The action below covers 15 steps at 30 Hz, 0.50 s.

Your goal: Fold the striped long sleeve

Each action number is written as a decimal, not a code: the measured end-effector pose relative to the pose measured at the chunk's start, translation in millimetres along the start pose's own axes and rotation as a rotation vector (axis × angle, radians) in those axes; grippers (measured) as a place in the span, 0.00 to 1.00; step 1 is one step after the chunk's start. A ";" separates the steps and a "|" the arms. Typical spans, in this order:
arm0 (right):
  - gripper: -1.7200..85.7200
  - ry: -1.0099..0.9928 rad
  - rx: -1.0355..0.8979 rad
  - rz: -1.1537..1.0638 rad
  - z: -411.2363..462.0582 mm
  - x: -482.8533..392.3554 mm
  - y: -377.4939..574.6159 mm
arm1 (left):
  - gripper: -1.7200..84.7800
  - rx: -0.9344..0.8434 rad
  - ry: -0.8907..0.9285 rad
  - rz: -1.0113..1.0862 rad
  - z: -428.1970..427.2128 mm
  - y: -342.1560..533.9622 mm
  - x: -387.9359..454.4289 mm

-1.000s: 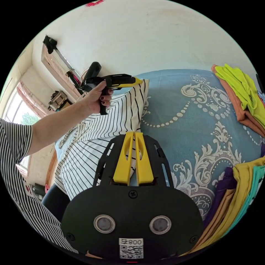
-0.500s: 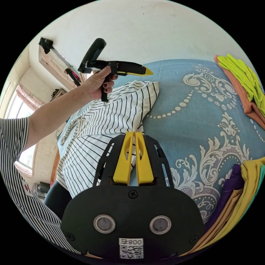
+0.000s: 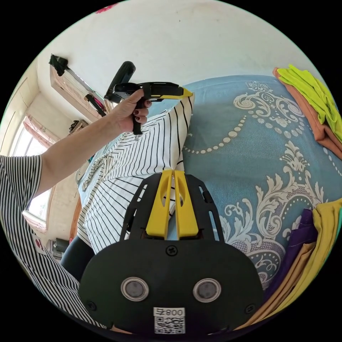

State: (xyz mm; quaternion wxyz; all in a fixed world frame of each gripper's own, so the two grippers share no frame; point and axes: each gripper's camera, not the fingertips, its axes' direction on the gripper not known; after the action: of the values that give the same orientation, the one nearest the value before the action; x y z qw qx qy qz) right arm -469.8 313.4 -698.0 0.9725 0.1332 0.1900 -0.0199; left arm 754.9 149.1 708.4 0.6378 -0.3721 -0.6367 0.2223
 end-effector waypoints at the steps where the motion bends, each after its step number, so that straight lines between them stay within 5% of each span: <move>1: 0.03 -0.003 0.000 0.002 1.0 2.0 0.9 | 0.03 -0.002 0.015 -0.017 4.5 -1.1 -2.7; 9: 0.03 -0.001 -0.027 0.017 10.5 25.0 11.2 | 0.03 -0.061 -0.039 0.014 16.7 -20.8 8.4; 15: 0.02 0.003 0.034 0.015 -6.4 33.2 17.0 | 0.02 0.103 0.015 0.026 -25.8 -22.5 24.2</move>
State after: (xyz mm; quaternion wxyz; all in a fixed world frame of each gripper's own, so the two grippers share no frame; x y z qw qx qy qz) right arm -439.9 331.9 -711.8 0.9699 0.1513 0.1903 -0.0154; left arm 778.0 148.5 743.4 0.6577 -0.3487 -0.6148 0.2606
